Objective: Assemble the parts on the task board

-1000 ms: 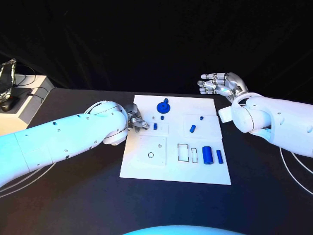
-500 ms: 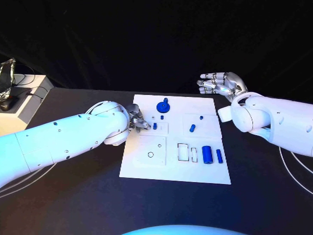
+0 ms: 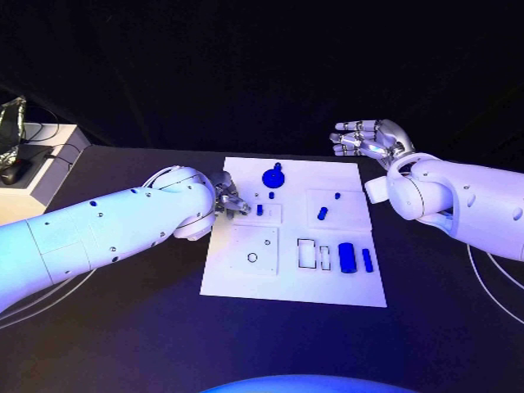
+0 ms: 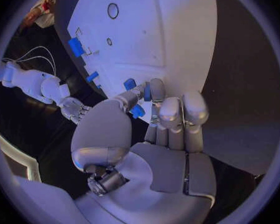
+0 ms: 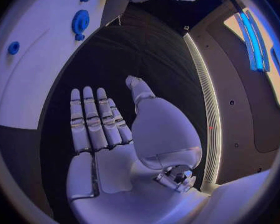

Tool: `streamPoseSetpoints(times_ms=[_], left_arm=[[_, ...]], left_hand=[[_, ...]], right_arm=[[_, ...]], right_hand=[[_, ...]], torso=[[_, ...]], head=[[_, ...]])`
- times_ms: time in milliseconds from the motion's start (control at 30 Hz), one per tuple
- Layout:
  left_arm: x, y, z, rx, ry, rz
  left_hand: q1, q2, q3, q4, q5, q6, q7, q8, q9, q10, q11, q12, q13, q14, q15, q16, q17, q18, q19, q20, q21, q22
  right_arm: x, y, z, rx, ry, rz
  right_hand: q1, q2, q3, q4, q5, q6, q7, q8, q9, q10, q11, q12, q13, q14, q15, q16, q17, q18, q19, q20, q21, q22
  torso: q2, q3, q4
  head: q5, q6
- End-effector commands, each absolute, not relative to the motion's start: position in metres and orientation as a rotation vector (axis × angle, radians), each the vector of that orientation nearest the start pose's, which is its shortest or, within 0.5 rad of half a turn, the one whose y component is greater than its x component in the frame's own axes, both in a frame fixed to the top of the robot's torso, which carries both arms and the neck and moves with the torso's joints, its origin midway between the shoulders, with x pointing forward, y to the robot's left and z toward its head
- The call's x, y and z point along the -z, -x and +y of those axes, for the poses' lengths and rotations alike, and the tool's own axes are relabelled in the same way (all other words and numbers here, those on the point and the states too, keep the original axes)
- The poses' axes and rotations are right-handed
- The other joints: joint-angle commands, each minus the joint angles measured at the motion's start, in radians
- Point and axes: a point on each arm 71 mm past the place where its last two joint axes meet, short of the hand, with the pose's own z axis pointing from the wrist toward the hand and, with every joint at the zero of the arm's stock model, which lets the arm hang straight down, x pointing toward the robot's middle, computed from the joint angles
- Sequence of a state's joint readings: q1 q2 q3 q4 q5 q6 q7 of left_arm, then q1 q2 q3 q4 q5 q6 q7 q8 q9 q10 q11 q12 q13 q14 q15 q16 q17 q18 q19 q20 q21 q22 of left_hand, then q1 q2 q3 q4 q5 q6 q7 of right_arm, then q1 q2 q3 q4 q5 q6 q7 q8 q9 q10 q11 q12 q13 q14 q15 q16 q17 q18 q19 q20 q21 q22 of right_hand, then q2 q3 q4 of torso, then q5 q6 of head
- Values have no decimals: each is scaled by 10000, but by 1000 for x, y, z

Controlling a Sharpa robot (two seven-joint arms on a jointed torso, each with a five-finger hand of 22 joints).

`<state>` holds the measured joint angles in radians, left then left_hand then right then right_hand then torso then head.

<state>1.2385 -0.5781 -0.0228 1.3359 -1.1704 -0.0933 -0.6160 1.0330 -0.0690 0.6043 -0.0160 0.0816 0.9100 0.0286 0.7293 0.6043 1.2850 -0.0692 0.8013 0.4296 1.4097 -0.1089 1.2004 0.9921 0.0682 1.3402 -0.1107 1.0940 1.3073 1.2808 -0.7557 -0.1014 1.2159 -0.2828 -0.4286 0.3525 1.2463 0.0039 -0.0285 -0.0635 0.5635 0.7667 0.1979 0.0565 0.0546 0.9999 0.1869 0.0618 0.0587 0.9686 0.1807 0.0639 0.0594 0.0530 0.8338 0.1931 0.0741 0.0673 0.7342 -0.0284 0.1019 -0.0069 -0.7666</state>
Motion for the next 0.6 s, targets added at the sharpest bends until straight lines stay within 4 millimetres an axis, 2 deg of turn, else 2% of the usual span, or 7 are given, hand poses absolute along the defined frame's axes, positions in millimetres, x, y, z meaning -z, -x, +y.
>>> streamPoseSetpoints(times_ms=[33,600], left_arm=[[211,-521,149,3067,2441,21296],[213,-521,147,2934,2210,21588]], left_hand=[[130,106,646,-716,25,484,-417,59,-21,29,-8,-26,-11,66,10,57,12,-152,49,32,61,1098],[279,174,509,-701,-51,446,-391,36,-59,-15,8,-24,-11,61,26,35,-3,-135,16,62,34,1081]], right_arm=[[169,-549,-263,-11566,-8177,13625],[169,-548,-263,-11592,-8168,13631]], right_hand=[[-77,-15,-28,-53,51,24,354,-45,-8,24,17,-32,-11,-43,-7,-56,-13,68,-68,31,-51,-9],[-81,-14,-45,-35,56,40,353,-44,-7,28,15,-30,-10,-41,-5,-56,-12,68,-72,31,-51,-9]], torso=[[-4,-1,-1],[4,-6,-6]], head=[[9,-20],[-11,-51]])
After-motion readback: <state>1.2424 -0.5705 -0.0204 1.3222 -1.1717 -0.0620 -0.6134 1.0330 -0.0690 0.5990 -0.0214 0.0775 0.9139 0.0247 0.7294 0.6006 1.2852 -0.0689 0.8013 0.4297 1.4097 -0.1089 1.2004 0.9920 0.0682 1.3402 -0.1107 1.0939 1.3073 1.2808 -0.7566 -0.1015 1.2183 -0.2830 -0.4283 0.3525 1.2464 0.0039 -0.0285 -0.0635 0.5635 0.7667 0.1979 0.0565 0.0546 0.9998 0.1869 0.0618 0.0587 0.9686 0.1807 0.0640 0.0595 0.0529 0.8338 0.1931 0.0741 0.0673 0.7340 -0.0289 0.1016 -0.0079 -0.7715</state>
